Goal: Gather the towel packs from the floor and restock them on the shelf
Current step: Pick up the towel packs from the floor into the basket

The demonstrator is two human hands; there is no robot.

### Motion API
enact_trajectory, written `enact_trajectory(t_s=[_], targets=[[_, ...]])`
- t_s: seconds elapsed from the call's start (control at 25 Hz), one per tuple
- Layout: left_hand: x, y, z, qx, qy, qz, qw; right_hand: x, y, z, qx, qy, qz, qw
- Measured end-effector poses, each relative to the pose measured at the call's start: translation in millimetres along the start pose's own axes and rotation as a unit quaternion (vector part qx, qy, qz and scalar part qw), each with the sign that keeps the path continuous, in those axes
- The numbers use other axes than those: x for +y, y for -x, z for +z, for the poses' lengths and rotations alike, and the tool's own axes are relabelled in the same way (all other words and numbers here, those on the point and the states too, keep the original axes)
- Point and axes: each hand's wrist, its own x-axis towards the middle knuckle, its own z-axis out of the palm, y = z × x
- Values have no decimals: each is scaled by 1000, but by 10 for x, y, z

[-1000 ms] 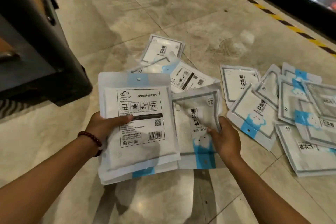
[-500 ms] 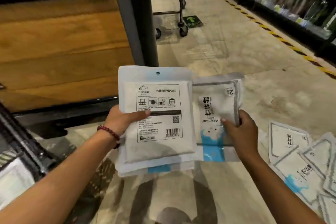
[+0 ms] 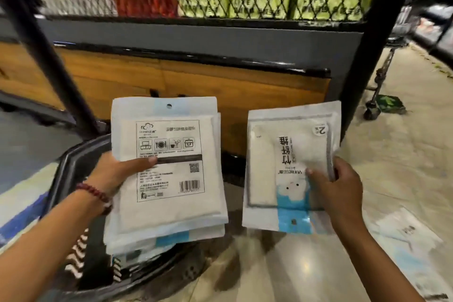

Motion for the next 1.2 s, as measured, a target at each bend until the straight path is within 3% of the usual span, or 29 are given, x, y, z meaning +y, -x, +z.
enact_trajectory(t_s=[0.12, 0.44, 0.6, 0.92, 1.2], targets=[[-68, 171, -576, 100, 22, 0, 995, -275, 28, 563, -73, -8, -7, 997], [-479, 238, -1268, 213, 36, -70, 974, -723, 145, 1556, -197, -3, -16, 980], [-775, 21, -1287, 216, 44, -121, 968, -617, 194, 1860, -222, 32, -6, 975], [-1302, -570, -1101, 189, 19, -144, 971, -321, 213, 2264, -204, 117, 31, 972], [-2138, -1128, -1123, 158, 53, -286, 944, -241, 214, 2655, -201, 225, -28, 953]])
